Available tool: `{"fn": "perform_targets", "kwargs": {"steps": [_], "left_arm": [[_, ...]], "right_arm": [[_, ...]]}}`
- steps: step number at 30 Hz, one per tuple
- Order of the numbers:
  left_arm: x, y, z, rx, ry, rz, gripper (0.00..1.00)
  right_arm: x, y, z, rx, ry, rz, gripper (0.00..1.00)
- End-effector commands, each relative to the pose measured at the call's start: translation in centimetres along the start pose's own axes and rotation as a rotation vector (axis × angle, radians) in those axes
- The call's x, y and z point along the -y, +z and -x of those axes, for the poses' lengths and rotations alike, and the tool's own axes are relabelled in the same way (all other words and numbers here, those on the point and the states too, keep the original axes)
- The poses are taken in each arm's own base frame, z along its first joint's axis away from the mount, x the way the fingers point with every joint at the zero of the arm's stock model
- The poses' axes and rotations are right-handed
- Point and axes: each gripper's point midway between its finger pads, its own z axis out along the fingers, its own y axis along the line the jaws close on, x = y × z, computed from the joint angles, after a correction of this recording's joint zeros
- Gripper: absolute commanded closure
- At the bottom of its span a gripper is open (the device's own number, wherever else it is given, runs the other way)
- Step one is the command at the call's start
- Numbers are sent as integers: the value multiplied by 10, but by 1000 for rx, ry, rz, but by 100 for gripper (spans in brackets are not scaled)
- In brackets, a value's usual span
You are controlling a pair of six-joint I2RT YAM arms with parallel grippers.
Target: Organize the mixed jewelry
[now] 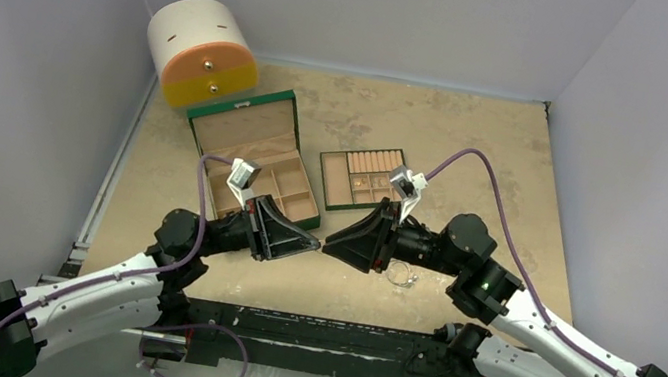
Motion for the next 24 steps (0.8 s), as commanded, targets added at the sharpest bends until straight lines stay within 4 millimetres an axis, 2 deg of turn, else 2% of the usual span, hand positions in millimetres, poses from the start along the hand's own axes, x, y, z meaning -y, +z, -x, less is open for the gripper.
{"fn": "perform_targets", "kwargs": {"steps": [1,24], "left_arm": [[20,-1,4,14,23,-74,100],[24,-1,10,44,34,-84,100]], "right_arm": [[-18,-1,18,53,-28,67,69],[-9,-1,12,39,-22,30,75]]}}
